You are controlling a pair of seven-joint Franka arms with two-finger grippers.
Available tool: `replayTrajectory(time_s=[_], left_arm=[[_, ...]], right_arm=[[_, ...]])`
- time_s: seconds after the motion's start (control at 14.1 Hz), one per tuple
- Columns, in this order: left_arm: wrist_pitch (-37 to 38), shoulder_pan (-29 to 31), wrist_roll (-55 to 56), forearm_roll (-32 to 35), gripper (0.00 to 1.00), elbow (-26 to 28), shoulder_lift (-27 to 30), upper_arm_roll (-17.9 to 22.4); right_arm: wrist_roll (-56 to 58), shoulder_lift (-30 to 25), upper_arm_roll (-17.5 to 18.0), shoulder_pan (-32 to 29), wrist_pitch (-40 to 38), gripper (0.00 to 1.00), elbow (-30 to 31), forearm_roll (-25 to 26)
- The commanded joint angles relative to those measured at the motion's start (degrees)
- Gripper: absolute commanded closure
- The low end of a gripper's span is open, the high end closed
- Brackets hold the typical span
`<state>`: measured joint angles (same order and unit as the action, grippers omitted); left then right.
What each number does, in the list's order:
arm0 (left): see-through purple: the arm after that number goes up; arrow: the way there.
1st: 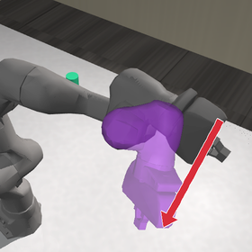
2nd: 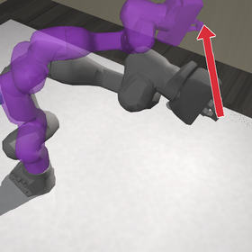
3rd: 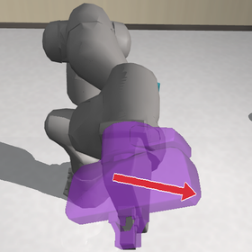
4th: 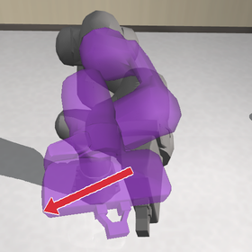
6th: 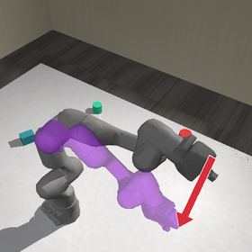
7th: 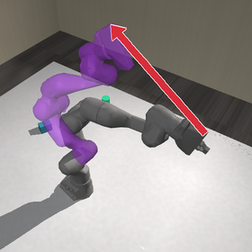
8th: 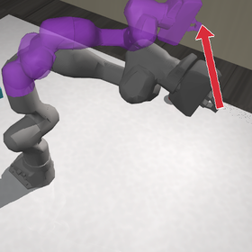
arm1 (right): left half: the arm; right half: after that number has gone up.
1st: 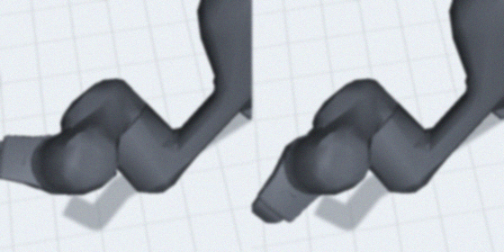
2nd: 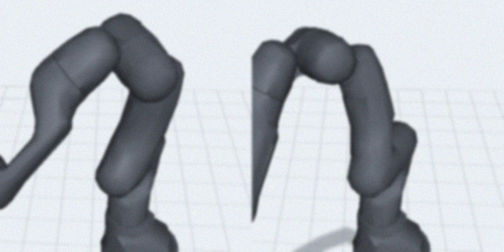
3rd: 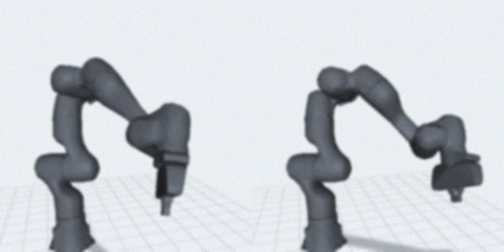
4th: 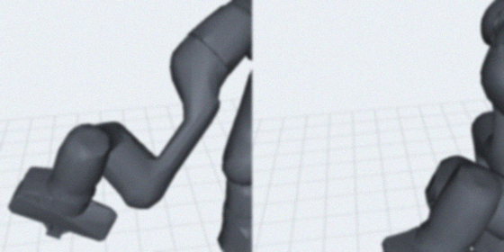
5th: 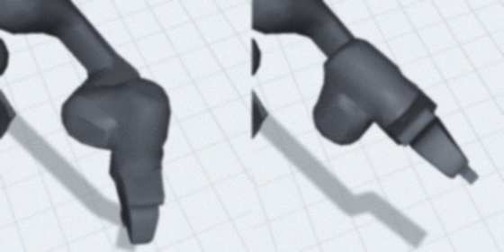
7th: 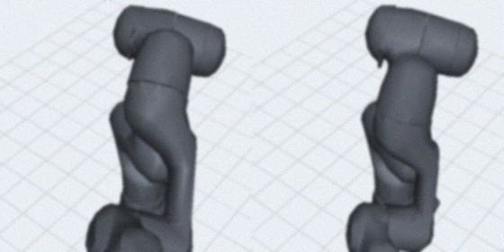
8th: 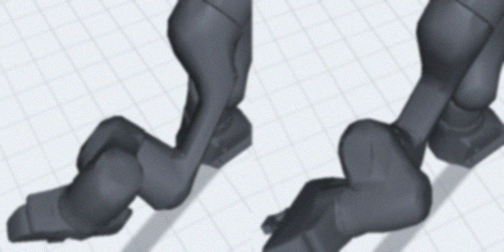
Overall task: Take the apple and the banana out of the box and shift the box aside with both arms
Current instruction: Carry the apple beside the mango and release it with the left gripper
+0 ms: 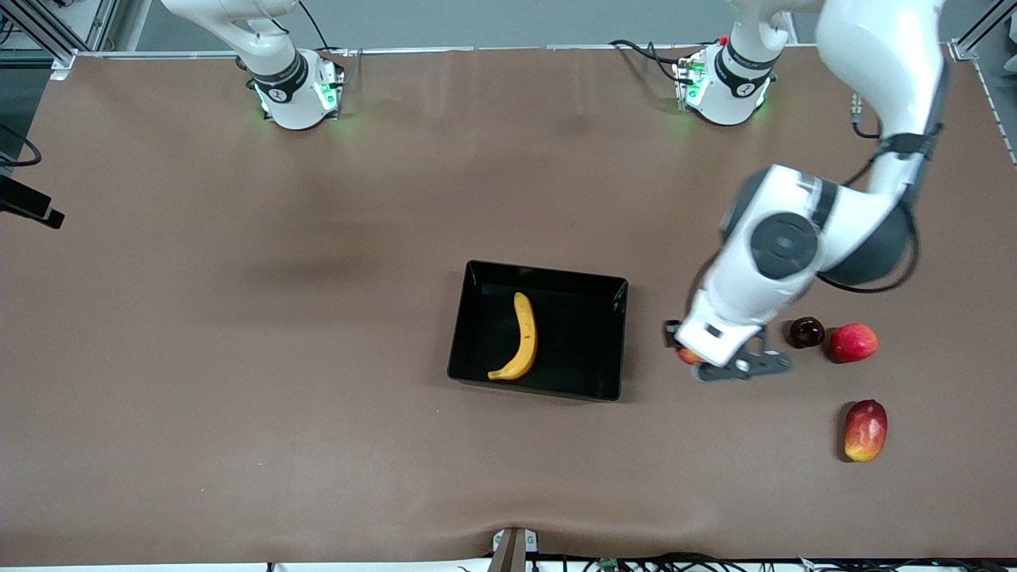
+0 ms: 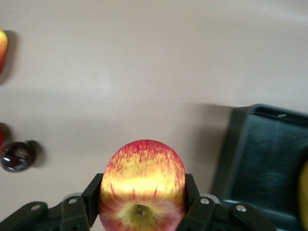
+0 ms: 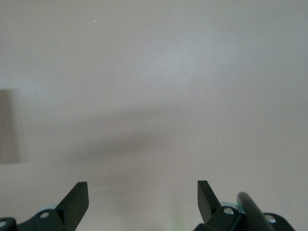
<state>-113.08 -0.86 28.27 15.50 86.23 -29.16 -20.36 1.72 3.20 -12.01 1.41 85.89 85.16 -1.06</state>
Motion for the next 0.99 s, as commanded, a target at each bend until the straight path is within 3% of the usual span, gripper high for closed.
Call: replayTrajectory(time_s=[0.0, 0.28, 0.64, 0.92], left_arm=[[0.1, 5.4, -7.6, -0.6, 1.00, 0.6, -2.4, -0.1], [-4.2, 12.2, -14.1, 0.8, 1.00, 0.3, -8.2, 0.0], [-7.8, 13.0, -14.2, 1.3, 1.00, 0.3, -11.4, 0.8], [-8.9, 13.0, -14.3, 4.8, 0.92, 0.6, -13.5, 2.4]], right_arm=[[0.6, 0.0, 0.7, -1.2, 0.1, 0.00, -0.5, -1.0], [0.6, 0.0, 0.7, -1.3, 0.0, 0.00, -0.4, -1.0], [0.6, 0.1, 0.7, -1.3, 0.0, 0.00, -0.5, -1.0], [0.6, 0.1, 0.7, -1.3, 0.0, 0.00, -0.5, -1.0]])
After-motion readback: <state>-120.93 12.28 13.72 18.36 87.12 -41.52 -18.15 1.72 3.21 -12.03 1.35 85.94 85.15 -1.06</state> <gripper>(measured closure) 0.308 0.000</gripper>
